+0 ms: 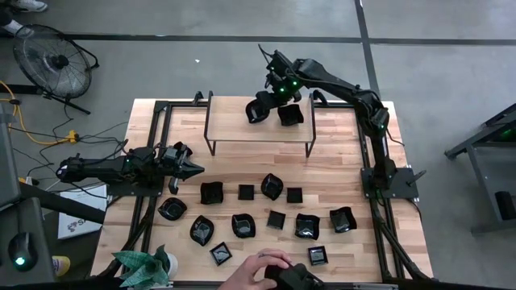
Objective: Pick & Place Mini shaped plates
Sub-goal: Put the leaf-shaped plate on the shelf
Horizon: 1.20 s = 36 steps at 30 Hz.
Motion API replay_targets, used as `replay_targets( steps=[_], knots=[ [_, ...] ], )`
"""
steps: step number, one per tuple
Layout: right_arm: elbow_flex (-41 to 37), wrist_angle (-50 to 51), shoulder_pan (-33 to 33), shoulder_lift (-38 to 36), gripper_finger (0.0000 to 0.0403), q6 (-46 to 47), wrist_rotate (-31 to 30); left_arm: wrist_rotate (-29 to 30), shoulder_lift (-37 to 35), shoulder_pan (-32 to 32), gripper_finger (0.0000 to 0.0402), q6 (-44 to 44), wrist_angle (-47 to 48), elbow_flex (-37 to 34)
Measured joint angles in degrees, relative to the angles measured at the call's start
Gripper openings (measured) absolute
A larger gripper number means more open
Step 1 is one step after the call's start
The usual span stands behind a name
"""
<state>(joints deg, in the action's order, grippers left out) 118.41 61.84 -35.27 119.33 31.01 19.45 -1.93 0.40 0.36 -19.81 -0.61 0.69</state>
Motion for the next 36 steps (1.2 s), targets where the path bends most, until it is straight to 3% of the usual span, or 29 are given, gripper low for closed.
replay_targets(
  steps=[36],
  knots=[
    [-0.02, 1.12, 0.0, 0.0, 0.0001, -1.5, 0.0, 0.0, -0.01, 0.01, 0.0001, -0.01, 0.0, -0.01]
  ],
)
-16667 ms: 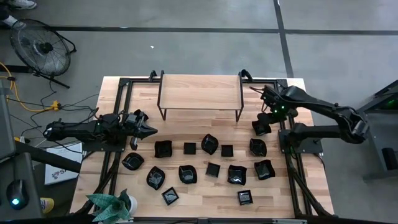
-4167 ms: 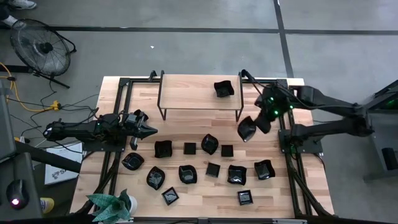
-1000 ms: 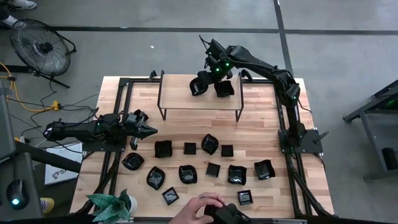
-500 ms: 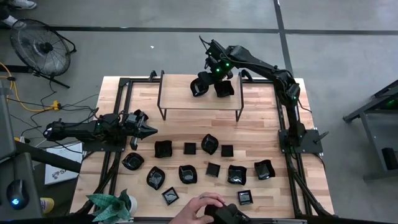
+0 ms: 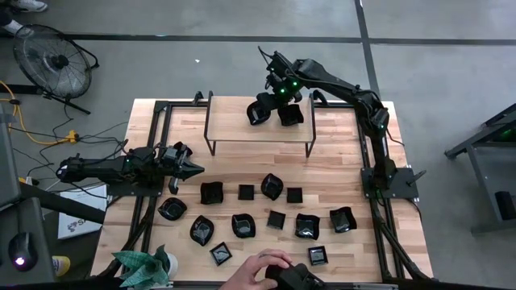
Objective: Pick & Place Mini shaped plates
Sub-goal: Put the leaf-shaped plate on the shelf
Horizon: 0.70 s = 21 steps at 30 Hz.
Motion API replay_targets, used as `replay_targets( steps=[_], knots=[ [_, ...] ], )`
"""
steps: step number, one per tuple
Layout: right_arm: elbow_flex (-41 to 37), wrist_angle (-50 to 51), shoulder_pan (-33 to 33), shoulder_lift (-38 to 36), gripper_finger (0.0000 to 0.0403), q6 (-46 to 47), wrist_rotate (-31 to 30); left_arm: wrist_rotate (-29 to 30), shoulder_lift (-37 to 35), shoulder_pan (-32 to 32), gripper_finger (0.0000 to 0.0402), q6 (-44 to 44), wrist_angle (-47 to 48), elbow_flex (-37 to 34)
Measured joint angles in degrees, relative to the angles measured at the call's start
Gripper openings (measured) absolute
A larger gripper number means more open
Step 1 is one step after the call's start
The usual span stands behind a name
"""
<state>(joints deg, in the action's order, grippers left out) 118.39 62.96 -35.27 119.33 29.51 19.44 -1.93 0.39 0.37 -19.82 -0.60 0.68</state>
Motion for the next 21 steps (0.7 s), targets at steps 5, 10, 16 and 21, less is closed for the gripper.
replay_targets(
  steps=[5, 10, 16, 21],
  knots=[
    [0.0, 0.0, 0.0, 0.0, 0.0001, -0.47, 0.0, 0.0, 0.0, 0.01, 0.0001, 0.01, 0.0, 0.01],
    [0.0, -0.01, -0.01, 0.0, 0.0001, -0.64, 0.0, 0.0, 0.02, 0.01, 0.0001, 0.01, 0.0, 0.01],
    [0.0, 0.02, 0.0, 0.0, 0.0011, -1.11, -0.72, 0.0, 0.0, 0.0, 0.0001, 0.0, 0.0, 0.01],
    [0.0, 0.28, -0.02, -0.01, 0.0064, -1.25, -0.9, 0.0, 0.0, -0.01, 0.0001, 0.01, 0.0, 0.01]
  ],
)
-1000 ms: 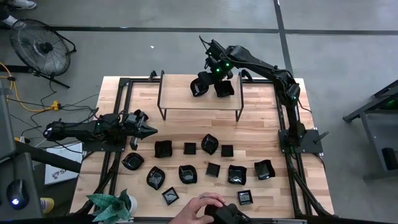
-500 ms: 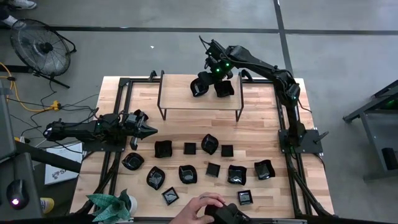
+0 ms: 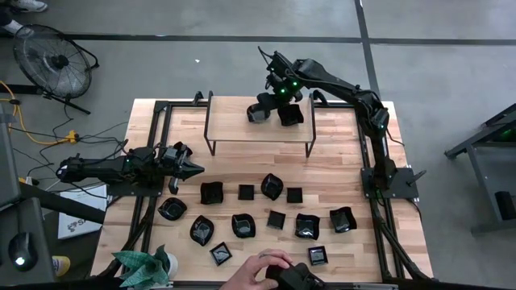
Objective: Pick & Place Mini shaped plates
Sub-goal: Put the leaf-shaped plate on the shelf, then stack the distorted square-shaped plate on the distorted square-shaped plate
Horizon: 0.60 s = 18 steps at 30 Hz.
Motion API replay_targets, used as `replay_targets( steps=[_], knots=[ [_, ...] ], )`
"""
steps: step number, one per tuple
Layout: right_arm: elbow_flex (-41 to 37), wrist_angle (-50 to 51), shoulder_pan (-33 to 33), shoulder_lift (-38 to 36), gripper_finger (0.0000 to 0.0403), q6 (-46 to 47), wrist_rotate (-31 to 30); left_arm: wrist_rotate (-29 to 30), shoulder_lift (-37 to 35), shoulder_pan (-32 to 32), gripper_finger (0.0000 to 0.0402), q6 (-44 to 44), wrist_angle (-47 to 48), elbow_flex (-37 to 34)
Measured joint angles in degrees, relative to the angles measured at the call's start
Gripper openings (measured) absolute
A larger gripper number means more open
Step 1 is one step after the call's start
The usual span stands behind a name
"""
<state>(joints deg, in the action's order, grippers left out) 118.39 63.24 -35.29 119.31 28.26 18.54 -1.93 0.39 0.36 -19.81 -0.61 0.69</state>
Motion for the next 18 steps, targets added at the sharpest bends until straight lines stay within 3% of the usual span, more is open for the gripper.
replay_targets(
  steps=[8, 18],
  knots=[
    [0.12, -0.08, -0.37, -0.01, 0.0123, -0.26, 0.66, 0.0, 0.02, 0.02, 0.0001, 0.0, -0.01, 0.0],
    [9.53, 4.12, -1.08, -0.05, 0.0131, -5.91, 0.31, 0.0, 0.0, 0.0, 0.0001, -0.01, 0.0, 0.0]
  ],
)
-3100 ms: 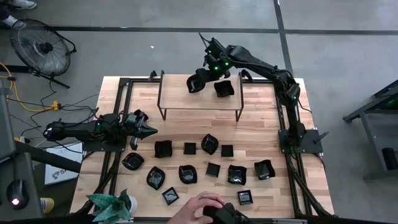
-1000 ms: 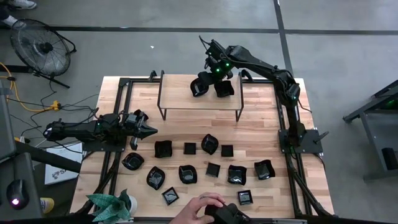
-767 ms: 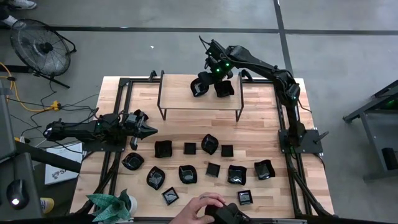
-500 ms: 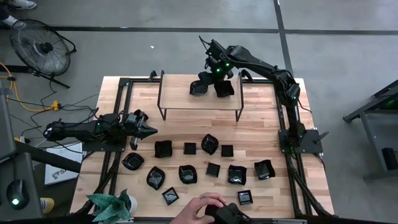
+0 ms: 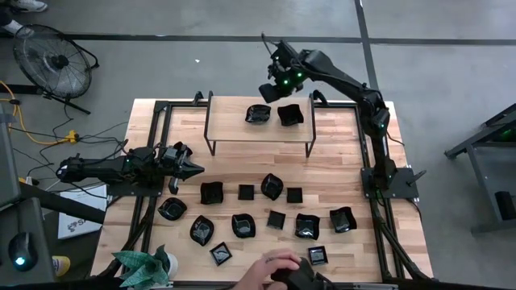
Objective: Pick & Place Mini shaped plates
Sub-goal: Stack the distorted square-shaped plate on the distorted square-shaped plate
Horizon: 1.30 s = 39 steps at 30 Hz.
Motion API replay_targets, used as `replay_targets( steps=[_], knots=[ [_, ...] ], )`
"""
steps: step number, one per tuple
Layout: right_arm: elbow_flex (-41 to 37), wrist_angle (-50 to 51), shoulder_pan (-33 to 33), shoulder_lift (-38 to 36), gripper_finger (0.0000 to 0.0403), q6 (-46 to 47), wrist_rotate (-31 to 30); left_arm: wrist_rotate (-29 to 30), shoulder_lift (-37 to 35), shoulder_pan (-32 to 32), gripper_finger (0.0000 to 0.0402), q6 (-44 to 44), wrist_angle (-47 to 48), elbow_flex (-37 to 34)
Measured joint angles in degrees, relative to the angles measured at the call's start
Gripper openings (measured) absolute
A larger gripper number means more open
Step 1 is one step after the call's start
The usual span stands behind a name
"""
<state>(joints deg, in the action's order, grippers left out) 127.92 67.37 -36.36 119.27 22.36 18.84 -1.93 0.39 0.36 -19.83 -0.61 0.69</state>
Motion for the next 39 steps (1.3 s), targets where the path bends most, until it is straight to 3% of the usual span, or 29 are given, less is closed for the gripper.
replay_targets(
  steps=[5, 9, 19, 29, 39],
  knots=[
    [7.16, 10.96, 1.59, -0.05, 0.013, -5.41, -2.27, 0.0, 0.0, 0.01, 0.0001, 0.0, -0.01, 0.0],
    [2.21, 15.89, 3.34, -6.06, 0.0129, -9.02, -3.62, 0.0, 0.01, 0.01, 0.0001, 0.0, 0.01, 0.0],
    [-25.43, 15.12, 8.95, -30.75, 0.013, -6.91, -13.13, 0.0, 0.0, 0.01, 0.0001, 0.0, 0.01, 0.0],
    [-54.84, 11.82, 11.8, -55.29, 0.013, 0.1, -13.81, 0.0, 0.01, 0.02, 0.0001, 0.01, 0.01, 0.0],
    [-71.59, 11.25, 11.81, -69.25, 0.013, 2.62, -10.35, 0.0, -0.01, 0.02, 0.0001, -0.01, 0.01, 0.0]
  ],
)
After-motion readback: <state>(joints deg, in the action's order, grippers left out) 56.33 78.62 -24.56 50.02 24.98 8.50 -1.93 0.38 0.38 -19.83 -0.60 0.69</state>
